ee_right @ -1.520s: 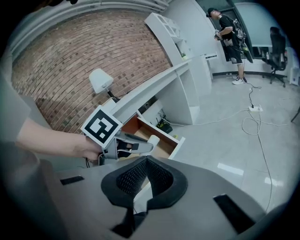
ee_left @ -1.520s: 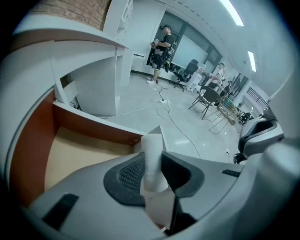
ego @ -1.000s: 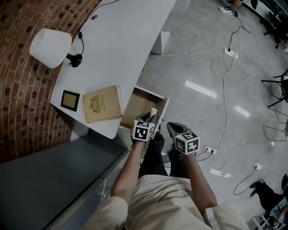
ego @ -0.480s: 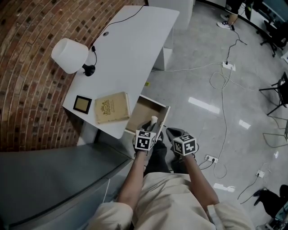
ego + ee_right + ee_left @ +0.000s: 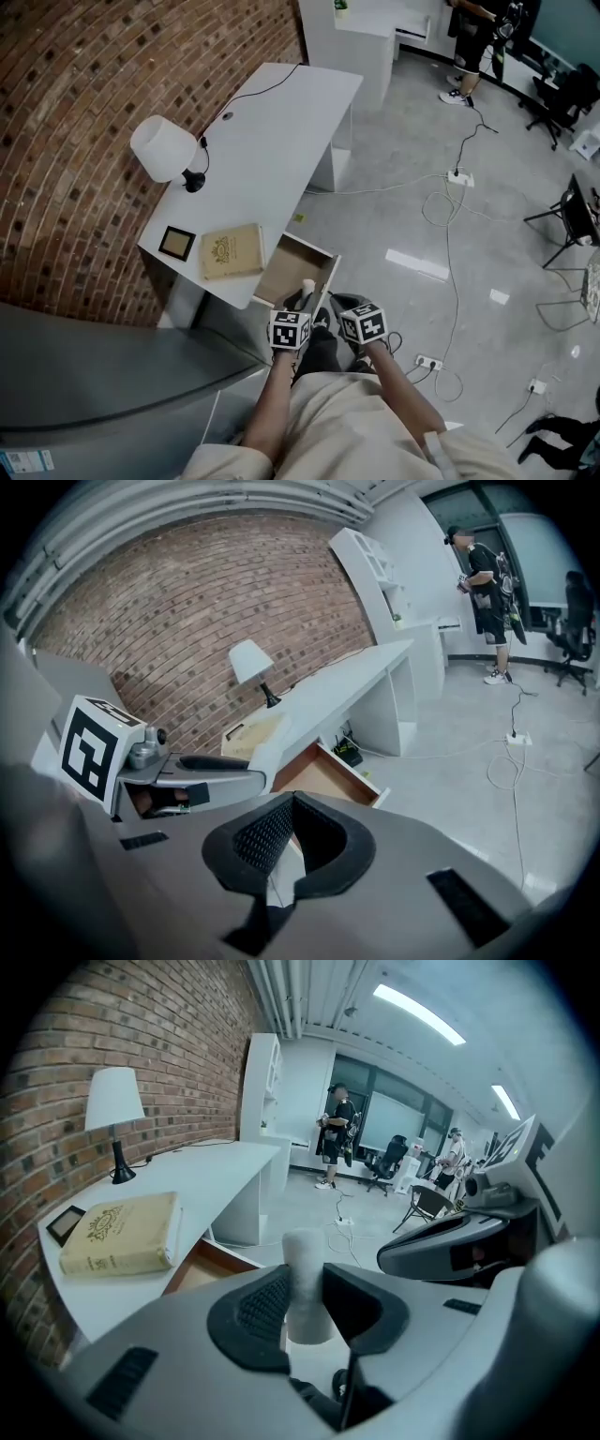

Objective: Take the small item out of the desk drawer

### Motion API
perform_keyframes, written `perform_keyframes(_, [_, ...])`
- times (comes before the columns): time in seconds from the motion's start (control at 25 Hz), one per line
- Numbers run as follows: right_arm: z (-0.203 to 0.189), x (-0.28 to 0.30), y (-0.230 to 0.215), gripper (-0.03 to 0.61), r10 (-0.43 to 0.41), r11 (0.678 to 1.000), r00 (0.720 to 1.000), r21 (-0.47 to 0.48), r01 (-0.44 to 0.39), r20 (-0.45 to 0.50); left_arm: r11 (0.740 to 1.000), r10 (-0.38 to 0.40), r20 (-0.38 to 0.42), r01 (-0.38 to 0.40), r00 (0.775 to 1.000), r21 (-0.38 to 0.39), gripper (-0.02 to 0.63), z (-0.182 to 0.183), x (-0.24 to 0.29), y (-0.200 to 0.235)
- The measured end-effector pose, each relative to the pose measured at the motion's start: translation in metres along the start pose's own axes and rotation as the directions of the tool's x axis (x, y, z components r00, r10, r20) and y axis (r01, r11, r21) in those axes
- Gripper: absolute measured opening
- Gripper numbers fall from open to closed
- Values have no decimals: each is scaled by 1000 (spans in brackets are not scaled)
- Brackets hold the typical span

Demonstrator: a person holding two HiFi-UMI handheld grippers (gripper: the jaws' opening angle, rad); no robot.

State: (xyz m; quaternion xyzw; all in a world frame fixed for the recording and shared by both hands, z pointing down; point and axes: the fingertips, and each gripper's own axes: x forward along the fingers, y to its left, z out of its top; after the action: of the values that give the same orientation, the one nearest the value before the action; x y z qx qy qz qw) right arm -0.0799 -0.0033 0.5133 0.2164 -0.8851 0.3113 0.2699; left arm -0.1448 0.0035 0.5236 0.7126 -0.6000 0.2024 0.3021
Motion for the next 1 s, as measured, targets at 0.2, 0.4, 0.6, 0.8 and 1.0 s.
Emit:
perform_keyframes(0.2, [2,-21,3,25,11,998,1000,-54,-10,6,998,36,45,-34,998,-44,123,11,-24,-17])
perform_keyframes(0.4, [-6,-42,-1,25,-11,998,1000,-55,12,24,996,43,79,-37,996,-77,123,11,-45,-33])
perform_keyframes(0.6, [-3,-62,-9,25,-55,997,994,-40,60,98,996,64,107,-56,992,-75,123,11,-60,-35])
perform_keyframes(0.8, [-9,-74,-9,25,-51,998,992,-32,56,119,995,77,119,-68,990,-78,123,7,-68,-40])
perform_keyframes(1.0, [-10,-77,-14,25,-82,996,988,-16,85,128,996,70,118,-63,991,-66,123,3,-69,-44])
